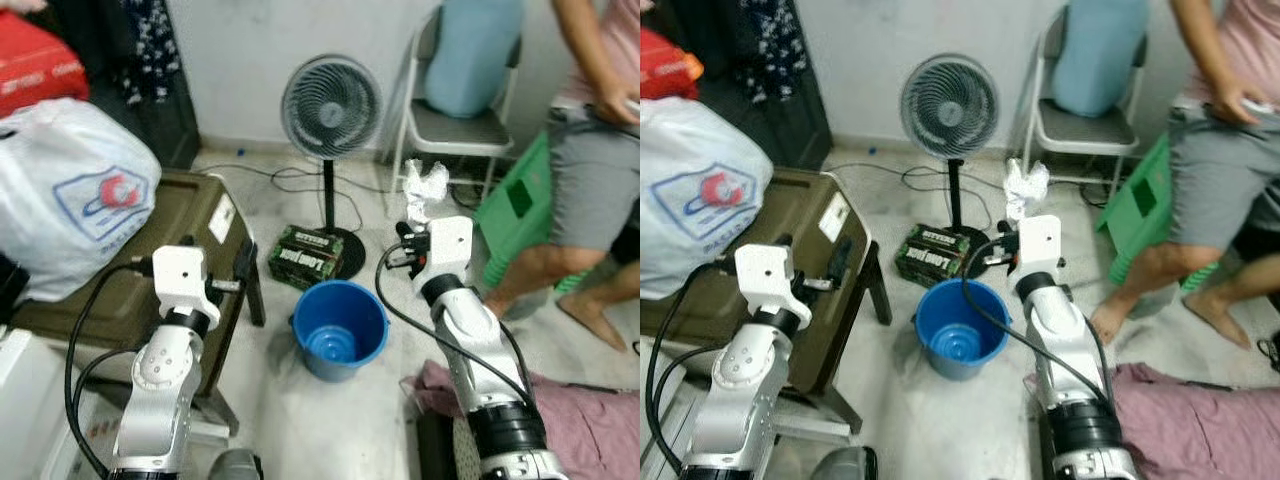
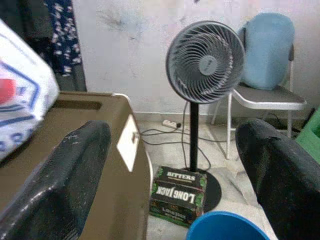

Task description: Clean up the room

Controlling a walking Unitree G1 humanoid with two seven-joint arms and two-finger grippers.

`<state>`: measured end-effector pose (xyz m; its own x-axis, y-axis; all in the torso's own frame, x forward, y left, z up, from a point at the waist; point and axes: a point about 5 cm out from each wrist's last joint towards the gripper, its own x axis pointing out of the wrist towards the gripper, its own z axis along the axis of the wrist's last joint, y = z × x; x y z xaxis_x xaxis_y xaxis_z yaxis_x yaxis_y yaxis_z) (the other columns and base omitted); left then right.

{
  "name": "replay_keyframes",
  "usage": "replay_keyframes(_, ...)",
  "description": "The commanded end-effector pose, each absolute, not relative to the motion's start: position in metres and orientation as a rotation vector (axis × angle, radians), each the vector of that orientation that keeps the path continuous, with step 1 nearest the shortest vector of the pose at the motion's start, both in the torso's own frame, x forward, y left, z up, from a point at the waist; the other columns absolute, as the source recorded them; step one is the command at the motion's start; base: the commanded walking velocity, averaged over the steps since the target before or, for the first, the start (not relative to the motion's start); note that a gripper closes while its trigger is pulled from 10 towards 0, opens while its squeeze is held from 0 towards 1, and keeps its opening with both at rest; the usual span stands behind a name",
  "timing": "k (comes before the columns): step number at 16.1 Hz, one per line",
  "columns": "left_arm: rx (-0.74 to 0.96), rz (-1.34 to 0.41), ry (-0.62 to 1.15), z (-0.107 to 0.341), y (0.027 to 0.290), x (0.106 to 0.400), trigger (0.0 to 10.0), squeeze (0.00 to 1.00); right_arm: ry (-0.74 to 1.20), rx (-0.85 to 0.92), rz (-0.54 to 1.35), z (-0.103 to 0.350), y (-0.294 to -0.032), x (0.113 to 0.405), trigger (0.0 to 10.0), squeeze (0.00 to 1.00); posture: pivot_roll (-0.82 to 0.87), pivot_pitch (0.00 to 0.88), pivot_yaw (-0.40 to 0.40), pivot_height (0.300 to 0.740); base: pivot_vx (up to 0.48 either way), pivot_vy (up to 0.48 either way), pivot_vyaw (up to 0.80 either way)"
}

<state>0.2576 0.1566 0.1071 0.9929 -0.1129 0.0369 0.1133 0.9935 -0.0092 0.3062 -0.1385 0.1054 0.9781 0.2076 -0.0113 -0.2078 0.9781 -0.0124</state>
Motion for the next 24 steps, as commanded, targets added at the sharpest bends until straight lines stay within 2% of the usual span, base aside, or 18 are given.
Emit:
replay_keyframes(1, -0.008, -0.128, -0.057, 0.1114, 0.1563, 0.2568, 10.0, 0.0, 0.016, -0.02, 0.212, 0.1054, -0.1393, 0.3072, 10.0, 0.0, -0.02, 0.0, -0.045, 0.74, 0.274, 0.0, 0.0)
replay_keyframes(15, -0.014, -0.131, -0.057, 0.1118, 0.156, 0.2568, 10.0, 0.0, 0.006, -0.04, 0.224, 0.1071, -0.1367, 0.3074, 10.0, 0.0, -0.03, 0.0, -0.044, 0.74, 0.306, 0.0, 0.0)
replay_keyframes(19, -0.008, -0.127, -0.05, 0.1113, 0.1558, 0.257, 10.0, 0.0, 0.002, -0.029, 0.222, 0.1074, -0.1378, 0.3074, 10.0, 0.0, -0.03, 0.0, -0.044, 0.74, 0.0, 0.0, 0.0)
replay_keyframes(24, 0.002, -0.122, -0.045, 0.111, 0.1566, 0.2572, 10.0, 0.0, 0.0, -0.037, 0.224, 0.1074, -0.1364, 0.3069, 10.0, 0.0, -0.02, 0.0, -0.041, 0.74, 0.0, 0.0, 0.8)
